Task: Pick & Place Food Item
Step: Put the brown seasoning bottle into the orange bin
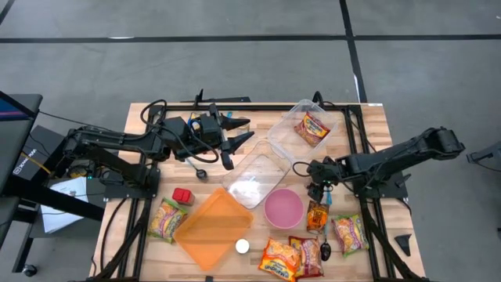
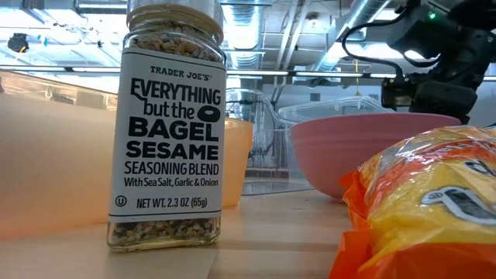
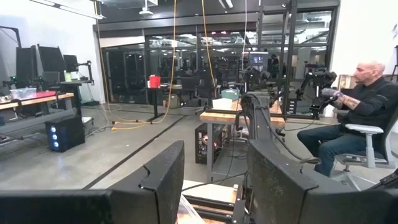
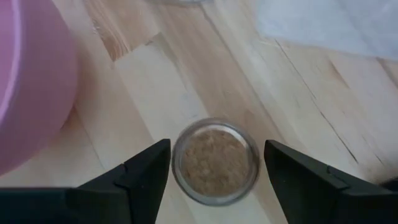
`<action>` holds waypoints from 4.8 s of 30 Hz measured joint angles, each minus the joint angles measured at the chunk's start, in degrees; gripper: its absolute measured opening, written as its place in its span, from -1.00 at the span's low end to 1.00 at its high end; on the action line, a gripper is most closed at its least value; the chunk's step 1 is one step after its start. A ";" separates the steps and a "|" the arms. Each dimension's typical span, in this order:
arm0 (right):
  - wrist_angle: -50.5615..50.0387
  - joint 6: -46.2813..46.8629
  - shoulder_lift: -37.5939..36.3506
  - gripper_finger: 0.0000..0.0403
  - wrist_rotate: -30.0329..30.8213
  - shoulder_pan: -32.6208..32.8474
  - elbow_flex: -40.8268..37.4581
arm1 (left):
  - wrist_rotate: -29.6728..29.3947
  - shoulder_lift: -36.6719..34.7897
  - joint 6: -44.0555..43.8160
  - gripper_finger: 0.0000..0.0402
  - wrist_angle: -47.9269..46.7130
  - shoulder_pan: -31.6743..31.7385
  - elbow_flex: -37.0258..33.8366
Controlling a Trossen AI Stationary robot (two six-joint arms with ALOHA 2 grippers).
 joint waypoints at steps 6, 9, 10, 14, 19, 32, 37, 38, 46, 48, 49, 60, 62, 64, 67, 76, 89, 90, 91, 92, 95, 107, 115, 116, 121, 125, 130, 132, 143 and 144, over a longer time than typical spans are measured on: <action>0.71 0.41 0.41 0.02 0.10 0.00 0.01 | 0.00 0.00 0.00 -0.17 -0.02 0.00 0.00; 0.76 1.62 -0.41 -0.14 0.07 0.09 0.06 | 0.00 0.00 0.00 -0.17 -0.02 0.00 0.00; 0.71 2.01 -0.78 -0.14 0.07 0.15 0.04 | 0.00 0.00 0.00 -0.17 -0.02 0.00 0.00; -0.51 5.45 -4.06 -0.14 -0.68 0.33 0.07 | 0.00 0.00 0.00 -0.17 -0.04 0.00 0.00; -7.76 9.52 -10.38 -0.14 -0.40 3.89 3.60 | 0.00 0.00 0.00 -0.17 -0.13 0.00 0.00; -10.66 5.50 -12.35 -0.14 1.20 15.18 23.79 | -9.22 -8.18 -0.02 -0.17 -19.68 -0.97 -0.04; -10.32 -0.97 -3.59 -0.14 0.07 16.34 33.77 | -14.61 -15.71 -5.17 -0.17 -33.16 -3.39 0.02; -10.72 -2.28 -1.45 -0.14 -0.07 16.38 35.81 | -14.74 -17.24 -6.95 -0.17 -36.85 -3.99 0.02; -10.78 -6.86 15.78 -0.14 0.68 16.11 51.84 | -14.83 -25.89 -17.91 -0.17 -59.72 -12.49 0.02; -10.53 -6.68 20.87 -0.14 2.72 15.57 57.58 | -14.37 -27.15 -18.69 -0.17 -63.03 -15.05 0.02; -10.63 -6.60 23.47 -0.14 3.49 15.21 60.61 | -13.84 -27.72 -19.37 -0.17 -64.22 -16.28 0.02; -19.52 -8.17 53.86 -0.14 4.00 13.51 100.15 | -12.21 -29.15 -21.00 -0.17 -77.79 -24.90 0.02; -21.67 -8.29 58.58 -0.14 3.76 13.48 107.48 | -12.26 -29.14 -21.01 -0.17 -80.03 -24.90 0.02; -18.11 -7.90 60.18 -0.14 2.03 13.05 106.76 | -12.32 -29.15 -21.03 -0.17 -82.18 -24.90 -0.02; -14.42 -3.20 60.41 -0.14 -1.77 12.28 103.00 | -12.70 -29.16 -21.03 -0.17 -83.96 -24.87 -0.02; -16.85 -0.60 63.18 -0.14 -2.23 12.58 102.89 | -12.80 -29.16 -20.96 -0.17 -84.04 -24.87 -0.02; -17.98 8.85 71.74 -0.14 3.50 14.46 103.04 | -13.64 -29.13 -21.00 -0.17 -83.97 -24.85 -0.02; -19.66 9.19 71.87 -0.14 4.02 14.42 102.95 | -13.64 -29.09 -21.07 -0.17 -83.97 -24.85 -0.02; -20.34 9.28 71.90 -0.14 4.01 14.32 102.90 | -13.64 -29.11 -21.30 -0.17 -83.97 -24.85 -0.02; -20.01 9.30 72.08 -0.14 3.98 14.17 102.95 | -13.64 -29.11 -21.55 -0.17 -83.95 -24.85 -0.02; -21.23 9.31 72.75 -0.14 4.00 13.81 103.09 | -13.64 -29.11 -22.34 -0.17 -83.95 -24.85 -0.02; -24.61 11.76 74.75 -0.14 4.54 13.78 102.44 | -13.62 -29.09 -22.93 -0.17 -83.95 -24.85 -0.02; -24.95 10.73 74.82 -0.14 3.75 12.88 102.40 | -13.62 -29.11 -22.95 -0.17 -83.95 -24.85 -0.02; -24.90 10.75 74.82 -0.14 3.73 12.78 102.40 | -13.62 -29.11 -22.95 -0.17 -83.96 -24.85 -0.02; -25.10 9.65 74.82 -0.14 2.80 12.63 102.39 | -13.62 -29.11 -22.95 -0.17 -83.97 -24.85 -0.02; -25.16 9.71 75.66 -0.14 2.25 12.70 102.43 | -13.62 -29.11 -22.95 -0.17 -83.99 -24.85 -0.02; -24.90 9.70 75.58 -0.14 1.07 12.96 102.49 | -13.60 -29.11 -22.95 -0.17 -83.97 -24.85 -0.02; -25.39 9.70 75.65 -0.14 1.65 12.92 102.44 | -13.60 -29.11 -22.95 -0.17 -83.97 -24.85 -0.02; -25.51 9.70 75.65 -0.04 1.36 12.79 102.44 | -13.59 -29.11 -22.95 -0.17 -83.98 -24.85 -0.02; -25.51 9.73 75.65 0.06 1.36 12.79 102.44 | -13.60 -29.11 -22.95 -0.17 -84.00 -24.85 -0.02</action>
